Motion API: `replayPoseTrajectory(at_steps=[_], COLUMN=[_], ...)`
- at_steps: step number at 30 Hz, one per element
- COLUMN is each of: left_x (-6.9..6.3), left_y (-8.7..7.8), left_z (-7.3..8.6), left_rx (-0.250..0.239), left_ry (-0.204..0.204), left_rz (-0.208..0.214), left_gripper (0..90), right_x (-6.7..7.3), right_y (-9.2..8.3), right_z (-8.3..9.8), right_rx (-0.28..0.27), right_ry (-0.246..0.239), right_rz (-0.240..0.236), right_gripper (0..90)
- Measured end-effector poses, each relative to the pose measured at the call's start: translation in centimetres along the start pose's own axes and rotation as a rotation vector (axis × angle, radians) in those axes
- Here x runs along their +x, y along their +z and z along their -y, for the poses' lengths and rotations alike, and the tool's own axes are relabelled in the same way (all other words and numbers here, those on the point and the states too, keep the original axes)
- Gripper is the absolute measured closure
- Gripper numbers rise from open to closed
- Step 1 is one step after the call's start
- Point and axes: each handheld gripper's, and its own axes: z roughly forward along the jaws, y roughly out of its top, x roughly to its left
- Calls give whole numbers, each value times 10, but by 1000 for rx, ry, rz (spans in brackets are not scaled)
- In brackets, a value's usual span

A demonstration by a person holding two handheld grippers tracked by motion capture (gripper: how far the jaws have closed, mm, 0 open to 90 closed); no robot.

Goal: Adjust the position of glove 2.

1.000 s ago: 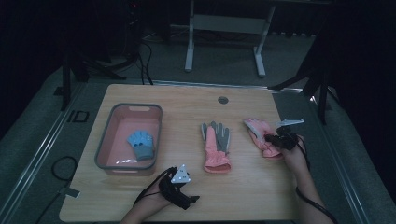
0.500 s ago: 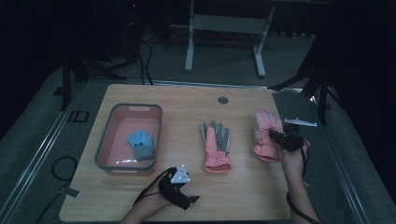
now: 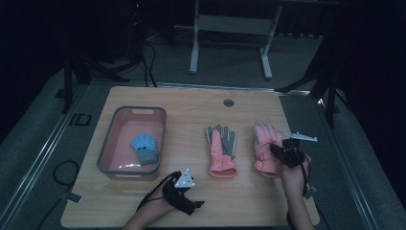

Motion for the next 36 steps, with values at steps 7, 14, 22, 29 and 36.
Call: replayPoseTrajectory(at_steps=[7, 14, 22, 29, 36], left_x=[-1, -2, -3, -5, -6], left_y=[0, 0, 0, 0, 0], left_z=[0, 0, 0, 1, 1], left_rx=[2, 4, 1, -1, 1], left_ry=[13, 22, 26, 38, 44], left_rz=[0, -2, -2, -11, -11], left_gripper=[76, 76, 76, 76, 76], right_x=[-1, -1, -13, -30, -36], right_y=[23, 29, 5, 11, 29], right_z=[11, 9, -6, 0, 10], right_rx=[35, 61, 16, 22, 67], right_ry=[6, -31, -165, -219, -206], right_rz=[3, -9, -129, -219, -252], right_gripper=[896, 843, 660, 588, 553])
